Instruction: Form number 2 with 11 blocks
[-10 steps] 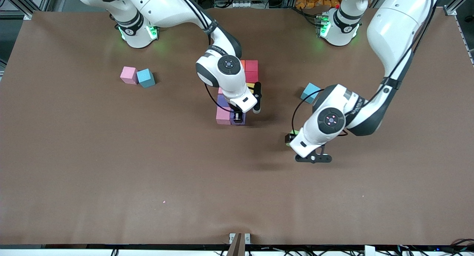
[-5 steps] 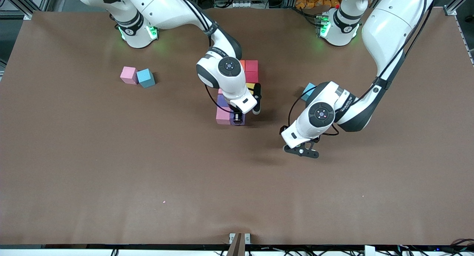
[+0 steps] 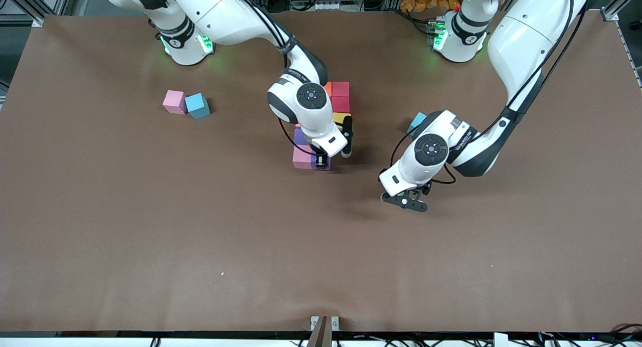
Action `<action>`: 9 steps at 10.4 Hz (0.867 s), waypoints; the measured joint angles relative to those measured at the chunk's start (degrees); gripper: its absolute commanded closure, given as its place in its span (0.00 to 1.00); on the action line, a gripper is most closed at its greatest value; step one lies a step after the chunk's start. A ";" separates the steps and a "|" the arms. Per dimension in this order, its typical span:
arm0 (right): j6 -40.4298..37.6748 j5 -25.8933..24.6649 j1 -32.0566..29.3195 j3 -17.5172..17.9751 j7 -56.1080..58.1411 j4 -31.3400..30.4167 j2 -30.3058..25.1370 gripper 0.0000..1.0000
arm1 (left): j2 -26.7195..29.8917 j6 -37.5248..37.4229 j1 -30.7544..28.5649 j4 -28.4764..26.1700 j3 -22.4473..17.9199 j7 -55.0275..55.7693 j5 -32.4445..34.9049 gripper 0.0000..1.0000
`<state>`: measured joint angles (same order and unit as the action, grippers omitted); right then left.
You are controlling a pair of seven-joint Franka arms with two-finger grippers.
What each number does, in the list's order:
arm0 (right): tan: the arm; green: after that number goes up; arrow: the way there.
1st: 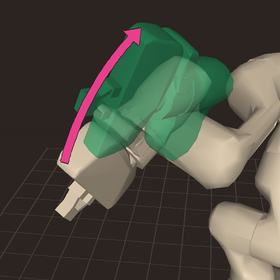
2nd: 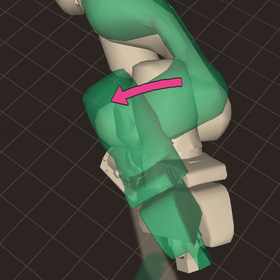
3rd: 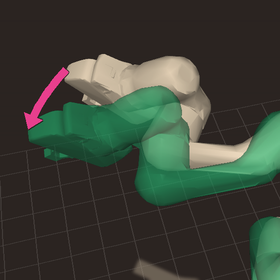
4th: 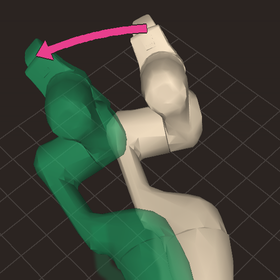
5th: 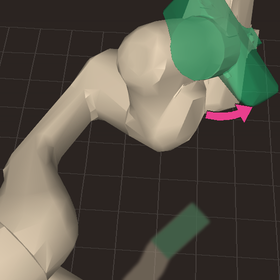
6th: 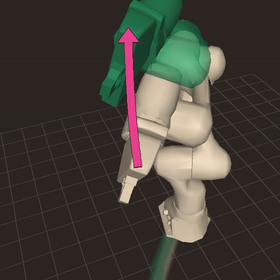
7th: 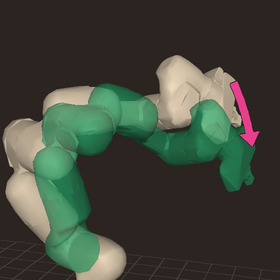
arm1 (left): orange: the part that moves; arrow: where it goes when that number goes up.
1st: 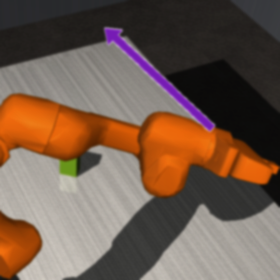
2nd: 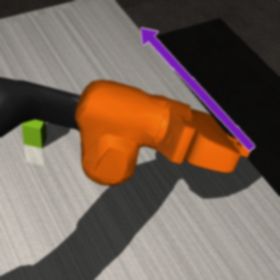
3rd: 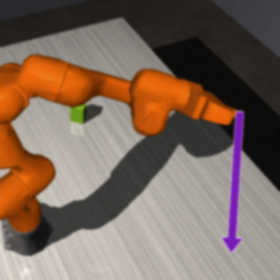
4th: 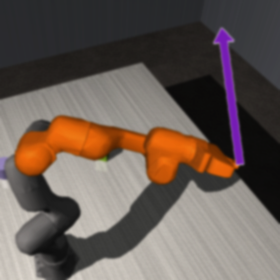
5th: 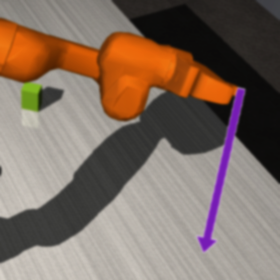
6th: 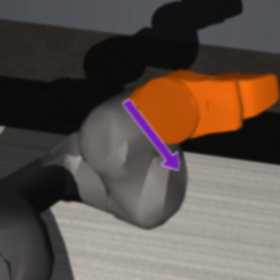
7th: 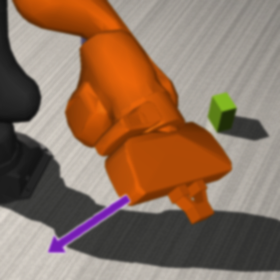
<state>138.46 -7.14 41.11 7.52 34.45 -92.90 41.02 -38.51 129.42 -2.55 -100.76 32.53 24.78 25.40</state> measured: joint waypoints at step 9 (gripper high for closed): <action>0.17 0.16 -0.01 -0.25 -0.03 0.01 0.88 0.00 | -1.56 0.04 -0.33 -1.12 -0.08 0.00 0.05 0.37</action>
<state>138.63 -6.97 41.10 7.28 34.42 -92.89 41.90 -40.07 129.46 -2.88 -101.88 32.45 24.77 25.45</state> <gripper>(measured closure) 0.322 0.211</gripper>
